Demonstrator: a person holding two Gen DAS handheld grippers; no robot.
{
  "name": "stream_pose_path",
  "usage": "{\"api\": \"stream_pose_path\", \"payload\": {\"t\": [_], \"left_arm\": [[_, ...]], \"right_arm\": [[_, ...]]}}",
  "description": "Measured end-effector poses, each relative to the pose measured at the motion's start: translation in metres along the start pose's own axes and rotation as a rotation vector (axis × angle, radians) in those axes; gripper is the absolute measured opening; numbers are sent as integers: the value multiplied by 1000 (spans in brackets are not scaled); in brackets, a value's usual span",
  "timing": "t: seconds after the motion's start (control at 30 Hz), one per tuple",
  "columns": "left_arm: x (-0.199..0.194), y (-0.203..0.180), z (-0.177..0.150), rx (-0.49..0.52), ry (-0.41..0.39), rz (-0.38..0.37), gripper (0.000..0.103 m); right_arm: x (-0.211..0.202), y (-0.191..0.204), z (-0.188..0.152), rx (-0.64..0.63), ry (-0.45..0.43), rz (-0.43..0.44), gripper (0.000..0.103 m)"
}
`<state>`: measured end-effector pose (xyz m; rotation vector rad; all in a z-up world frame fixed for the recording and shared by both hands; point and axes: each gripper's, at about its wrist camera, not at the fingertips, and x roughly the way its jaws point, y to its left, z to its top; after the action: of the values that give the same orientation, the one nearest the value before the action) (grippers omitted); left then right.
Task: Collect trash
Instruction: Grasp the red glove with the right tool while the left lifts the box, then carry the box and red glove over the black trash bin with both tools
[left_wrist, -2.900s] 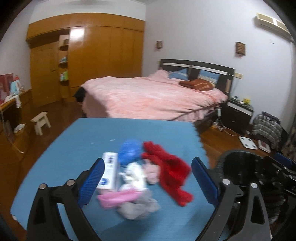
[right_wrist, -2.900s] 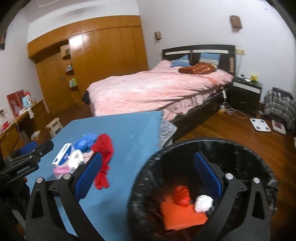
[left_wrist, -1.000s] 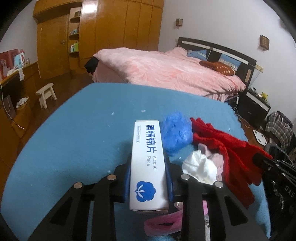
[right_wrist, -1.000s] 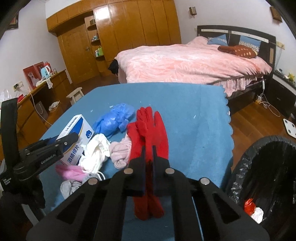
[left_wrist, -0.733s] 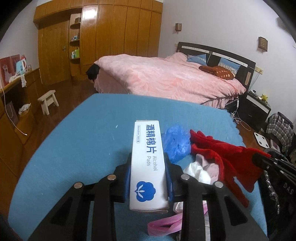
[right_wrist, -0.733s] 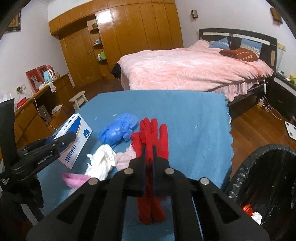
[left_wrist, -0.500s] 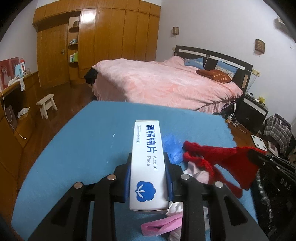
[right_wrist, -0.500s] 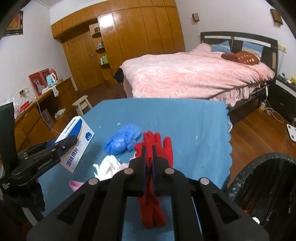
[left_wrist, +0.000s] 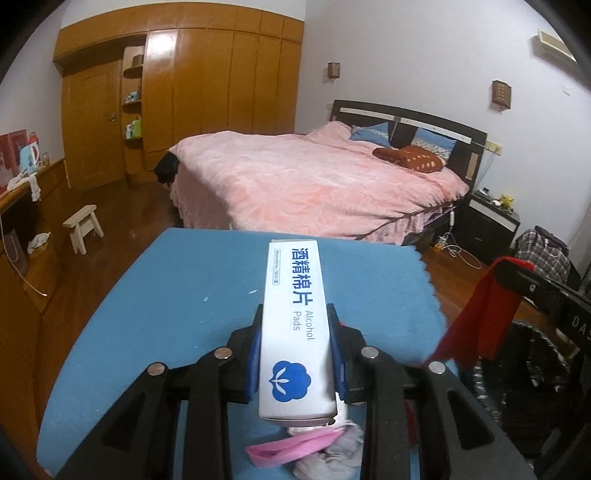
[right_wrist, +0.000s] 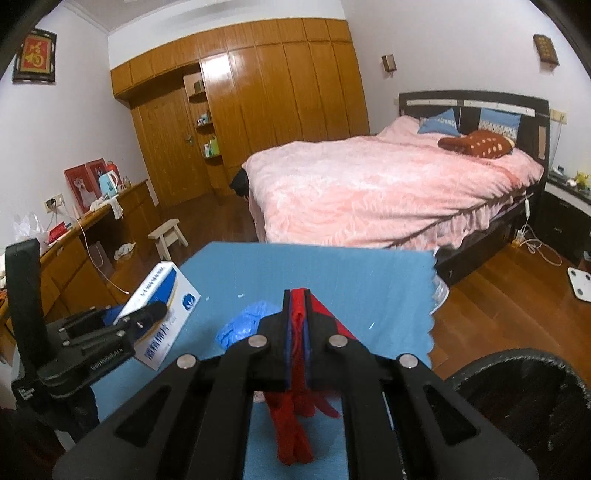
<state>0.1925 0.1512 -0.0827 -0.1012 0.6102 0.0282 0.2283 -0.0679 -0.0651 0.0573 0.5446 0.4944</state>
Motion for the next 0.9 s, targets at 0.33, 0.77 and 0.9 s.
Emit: {"api": "stream_pose_path", "payload": {"t": [0.33, 0.77, 0.9], "left_arm": [[-20, -45, 9, 44, -30, -72, 30], [-29, -125, 7, 118, -36, -184, 30], [-26, -155, 2, 143, -32, -225, 30]], "right_arm": [[-46, -19, 11, 25, -59, -24, 4], [-114, -74, -5, 68, -99, -143, 4], [-132, -95, -13, 86, -102, -189, 4]]}}
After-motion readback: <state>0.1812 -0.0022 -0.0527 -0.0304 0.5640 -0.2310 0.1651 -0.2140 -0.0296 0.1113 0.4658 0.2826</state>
